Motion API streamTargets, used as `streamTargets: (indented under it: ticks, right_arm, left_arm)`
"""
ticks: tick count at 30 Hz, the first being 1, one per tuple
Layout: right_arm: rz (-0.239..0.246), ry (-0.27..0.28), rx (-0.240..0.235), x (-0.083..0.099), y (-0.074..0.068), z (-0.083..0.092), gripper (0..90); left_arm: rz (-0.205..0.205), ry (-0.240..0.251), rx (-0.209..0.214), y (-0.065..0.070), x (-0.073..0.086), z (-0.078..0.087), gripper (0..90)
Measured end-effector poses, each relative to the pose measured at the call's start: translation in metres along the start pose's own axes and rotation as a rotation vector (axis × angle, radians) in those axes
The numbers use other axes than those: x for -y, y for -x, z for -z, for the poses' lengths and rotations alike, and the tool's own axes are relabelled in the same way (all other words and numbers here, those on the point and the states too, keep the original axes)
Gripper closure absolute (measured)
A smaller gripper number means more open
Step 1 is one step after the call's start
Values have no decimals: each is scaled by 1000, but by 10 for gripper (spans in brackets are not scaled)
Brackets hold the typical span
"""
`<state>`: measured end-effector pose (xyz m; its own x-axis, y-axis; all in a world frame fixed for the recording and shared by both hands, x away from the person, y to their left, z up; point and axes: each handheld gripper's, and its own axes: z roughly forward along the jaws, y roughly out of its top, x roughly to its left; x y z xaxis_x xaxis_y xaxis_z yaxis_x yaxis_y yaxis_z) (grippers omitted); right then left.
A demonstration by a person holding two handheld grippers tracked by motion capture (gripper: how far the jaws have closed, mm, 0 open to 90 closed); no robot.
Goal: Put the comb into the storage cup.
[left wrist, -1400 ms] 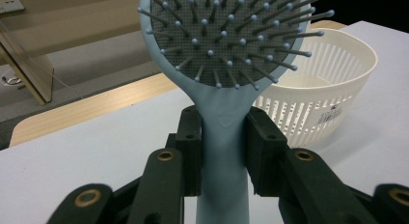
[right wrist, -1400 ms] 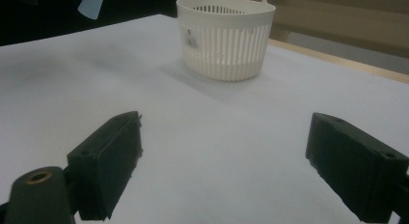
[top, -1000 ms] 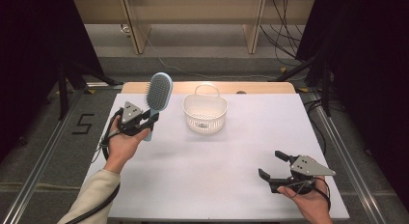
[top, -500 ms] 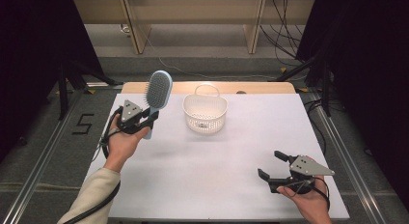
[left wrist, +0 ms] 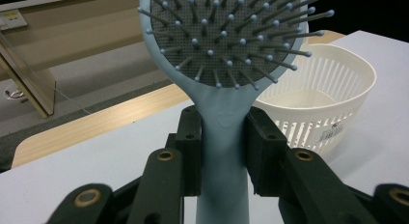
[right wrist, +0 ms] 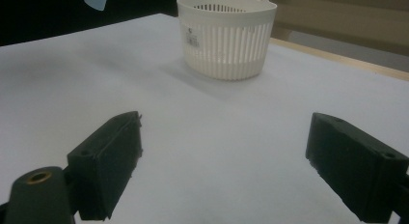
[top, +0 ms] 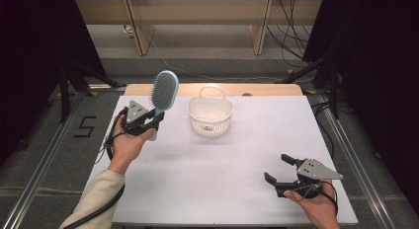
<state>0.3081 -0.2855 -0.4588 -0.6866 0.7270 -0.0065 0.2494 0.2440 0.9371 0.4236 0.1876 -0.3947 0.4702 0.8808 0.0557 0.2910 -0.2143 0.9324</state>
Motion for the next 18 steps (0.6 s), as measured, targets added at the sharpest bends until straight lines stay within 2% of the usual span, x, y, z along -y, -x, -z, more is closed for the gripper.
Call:
streamTargets:
  ticks: [18]
  right_arm:
    - [-5, 3, -2, 0, 0, 0, 132]
  left_arm:
    - [0, 13, 6, 2, -6, -5, 697]
